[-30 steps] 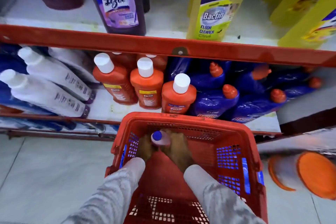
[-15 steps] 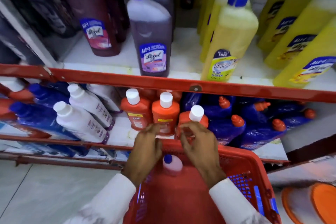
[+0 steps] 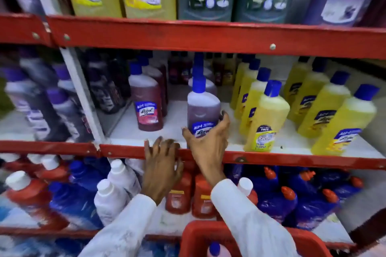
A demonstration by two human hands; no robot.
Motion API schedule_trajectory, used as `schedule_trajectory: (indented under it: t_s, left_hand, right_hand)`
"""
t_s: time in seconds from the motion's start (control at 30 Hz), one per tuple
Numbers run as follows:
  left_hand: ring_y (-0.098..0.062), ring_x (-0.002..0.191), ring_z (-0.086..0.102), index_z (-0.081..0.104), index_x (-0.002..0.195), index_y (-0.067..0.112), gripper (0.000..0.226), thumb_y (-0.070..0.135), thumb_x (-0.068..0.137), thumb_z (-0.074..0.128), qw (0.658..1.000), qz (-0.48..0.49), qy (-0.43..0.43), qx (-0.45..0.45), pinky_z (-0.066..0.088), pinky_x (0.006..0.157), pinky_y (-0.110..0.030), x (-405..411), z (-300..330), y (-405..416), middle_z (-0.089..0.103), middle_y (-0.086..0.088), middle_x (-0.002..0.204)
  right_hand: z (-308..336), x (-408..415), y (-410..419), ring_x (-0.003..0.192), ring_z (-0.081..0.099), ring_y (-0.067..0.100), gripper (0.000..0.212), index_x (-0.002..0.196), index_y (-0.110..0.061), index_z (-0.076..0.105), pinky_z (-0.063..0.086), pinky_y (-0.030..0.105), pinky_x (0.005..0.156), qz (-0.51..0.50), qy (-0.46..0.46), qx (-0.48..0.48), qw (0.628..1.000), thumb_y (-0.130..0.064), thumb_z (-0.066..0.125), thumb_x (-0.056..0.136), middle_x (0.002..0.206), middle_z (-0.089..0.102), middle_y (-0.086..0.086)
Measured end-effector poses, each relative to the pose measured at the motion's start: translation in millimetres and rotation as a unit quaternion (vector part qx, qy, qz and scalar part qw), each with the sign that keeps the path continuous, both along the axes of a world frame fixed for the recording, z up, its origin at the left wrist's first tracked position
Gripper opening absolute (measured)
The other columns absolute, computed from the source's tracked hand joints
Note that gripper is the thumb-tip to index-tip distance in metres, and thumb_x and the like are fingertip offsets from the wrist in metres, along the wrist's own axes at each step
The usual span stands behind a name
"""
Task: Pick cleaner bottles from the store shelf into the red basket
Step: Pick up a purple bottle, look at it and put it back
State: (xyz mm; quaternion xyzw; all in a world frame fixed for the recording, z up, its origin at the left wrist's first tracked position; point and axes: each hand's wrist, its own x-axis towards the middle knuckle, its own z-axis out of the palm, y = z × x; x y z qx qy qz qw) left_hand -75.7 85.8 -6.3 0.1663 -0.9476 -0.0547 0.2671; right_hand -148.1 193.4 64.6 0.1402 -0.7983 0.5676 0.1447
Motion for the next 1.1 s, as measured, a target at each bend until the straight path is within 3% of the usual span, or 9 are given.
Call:
schedule_trajectory:
  t_s: [0.2,0.33,0.43,0.57,0.7,0.87,0.97,1.0,1.1]
  left_hand:
    - [-0.024,0.105,0.054,0.052,0.106,0.028,0.031,0.041,0.077,0.055,1.000,-0.028,0.009,0.005,0.033,0.104,-0.057,2.7,3.3,-4.8,0.062,0.005,0.110]
    - [-0.024,0.107,0.055,0.055,0.111,0.029,0.034,0.042,0.080,0.053,0.999,-0.033,0.003,0.006,0.036,0.104,-0.055,6.0,3.9,-8.1,0.064,0.006,0.113]
    - [-0.024,0.108,0.056,0.057,0.114,0.028,0.037,0.043,0.080,0.053,0.999,-0.035,0.002,0.009,0.037,0.104,-0.055,6.5,3.1,-9.9,0.065,0.006,0.116]
    - [-0.023,0.107,0.057,0.059,0.111,0.030,0.034,0.040,0.078,0.059,0.999,-0.032,-0.001,0.017,0.039,0.102,-0.055,5.0,1.0,-9.9,0.066,0.008,0.115]
    - [-0.025,0.102,0.060,0.062,0.107,0.028,0.035,0.041,0.074,0.058,0.999,-0.038,0.010,0.019,0.040,0.098,-0.055,4.6,-0.3,-8.8,0.068,0.007,0.109]
    - [-0.028,0.095,0.064,0.067,0.105,0.022,0.044,0.044,0.071,0.051,0.999,-0.033,0.038,0.007,0.038,0.095,-0.051,3.2,-0.4,-8.9,0.072,0.002,0.107]
    - [-0.026,0.094,0.064,0.067,0.106,0.025,0.042,0.043,0.071,0.053,0.999,-0.031,0.031,0.012,0.042,0.093,-0.051,1.5,-1.0,-10.6,0.072,0.004,0.106]
    - [-0.025,0.093,0.063,0.066,0.105,0.027,0.040,0.043,0.071,0.054,0.999,-0.030,0.031,0.013,0.042,0.092,-0.050,0.5,-1.6,-11.3,0.071,0.005,0.105]
    - [-0.024,0.092,0.060,0.064,0.101,0.029,0.034,0.043,0.071,0.056,0.999,-0.027,0.040,0.016,0.039,0.092,-0.049,-1.4,-3.5,-11.6,0.071,0.005,0.101]
  right_hand:
    - [10.1,-21.9,-20.2,0.108,0.063,0.034,0.085,0.122,-0.004,0.043,0.053,0.037,0.086,-0.014,-0.044,-0.106,0.993,-0.023,0.094,0.058,0.120,0.060,0.016]
    - [24.6,-15.5,-9.6,0.103,0.063,0.029,0.087,0.122,-0.016,0.042,0.048,0.023,0.073,-0.005,-0.009,-0.180,0.984,-0.039,0.087,0.052,0.114,0.059,0.005]
    - [51.4,-12.4,9.6,0.093,0.065,0.022,0.087,0.126,-0.011,0.047,0.054,0.030,0.076,0.098,0.016,-0.277,0.956,-0.036,0.081,0.049,0.111,0.065,0.008]
    - [76.9,-13.3,38.6,0.072,0.068,0.022,0.056,0.101,-0.015,0.076,0.056,0.035,0.073,0.413,-0.082,-0.417,0.806,-0.018,0.077,0.045,0.086,0.073,0.004]
    - [93.2,-3.5,46.2,0.093,0.061,0.037,0.068,0.126,0.003,0.051,0.051,0.044,0.088,0.664,-0.165,-0.447,0.576,-0.019,0.064,0.064,0.108,0.065,0.019]
    - [102.8,0.2,45.6,0.075,0.050,0.023,0.082,0.122,-0.009,0.042,0.038,0.037,0.071,0.707,-0.197,-0.447,0.511,-0.028,0.058,0.044,0.095,0.048,0.005]
    - [101.0,7.4,51.0,0.073,0.052,0.026,0.078,0.117,-0.006,0.046,0.042,0.038,0.070,0.654,-0.192,-0.482,0.550,-0.028,0.061,0.044,0.092,0.051,0.008]
    - [99.9,11.2,51.0,0.072,0.054,0.029,0.076,0.113,-0.003,0.052,0.044,0.039,0.070,0.597,-0.182,-0.502,0.599,-0.027,0.067,0.043,0.090,0.055,0.010]
    - [101.2,20.2,43.6,0.068,0.060,0.032,0.073,0.101,-0.004,0.063,0.053,0.043,0.066,0.243,-0.112,-0.486,0.832,-0.024,0.082,0.033,0.083,0.065,0.013]
